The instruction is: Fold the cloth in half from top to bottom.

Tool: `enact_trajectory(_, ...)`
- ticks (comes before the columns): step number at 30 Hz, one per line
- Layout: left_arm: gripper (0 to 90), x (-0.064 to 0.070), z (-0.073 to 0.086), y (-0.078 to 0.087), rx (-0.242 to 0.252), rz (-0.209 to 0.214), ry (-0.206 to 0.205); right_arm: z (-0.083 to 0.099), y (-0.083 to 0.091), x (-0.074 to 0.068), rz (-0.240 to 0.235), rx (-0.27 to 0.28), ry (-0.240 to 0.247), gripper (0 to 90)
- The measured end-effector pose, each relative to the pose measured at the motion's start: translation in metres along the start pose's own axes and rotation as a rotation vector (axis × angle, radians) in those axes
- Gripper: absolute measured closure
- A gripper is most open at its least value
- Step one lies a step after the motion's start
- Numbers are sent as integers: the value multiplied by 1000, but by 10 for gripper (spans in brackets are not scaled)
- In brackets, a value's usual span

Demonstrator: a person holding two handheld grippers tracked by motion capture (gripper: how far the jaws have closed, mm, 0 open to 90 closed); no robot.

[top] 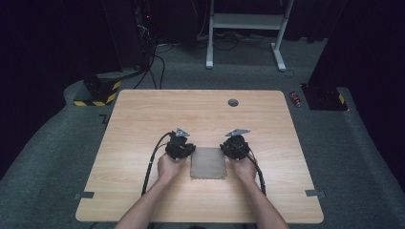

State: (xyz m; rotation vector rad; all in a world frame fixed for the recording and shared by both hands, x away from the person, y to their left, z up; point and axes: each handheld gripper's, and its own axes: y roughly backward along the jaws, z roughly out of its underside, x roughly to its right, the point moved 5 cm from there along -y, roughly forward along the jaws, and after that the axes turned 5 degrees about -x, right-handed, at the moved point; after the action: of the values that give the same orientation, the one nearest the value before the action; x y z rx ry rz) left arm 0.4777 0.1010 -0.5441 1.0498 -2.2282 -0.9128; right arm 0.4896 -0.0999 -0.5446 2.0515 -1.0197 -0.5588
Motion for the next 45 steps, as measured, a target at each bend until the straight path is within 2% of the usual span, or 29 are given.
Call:
enact_trajectory(1, 743, 0, 0, 3, 2, -3, -11, 1, 3, 1, -7, 13, -7, 755)
enact_trajectory(4, 656, 0, 1, 10, 8, 4, -1, 4, 13, 3, -21, 34, -25, 725)
enact_trajectory(6, 618, 0, 2, 14, 16, 5, -10, 6, 17, 3, -29, 45, -23, 704)
enact_trajectory(12, 551, -2, 5, 26, 37, 4, -17, 11, 24, 2, -45, 70, -31, 666)
enact_trajectory(29, 498, -13, 20, 56, 99, 34, 22, 22, 51, 9, -55, 122, -42, 634)
enact_trajectory(34, 487, -14, 26, 64, 102, 9, -6, 26, 57, 11, -55, 130, -41, 633)
enact_trajectory(45, 473, -17, 38, 77, 117, 9, 3, 36, 68, 12, -53, 139, -35, 627)
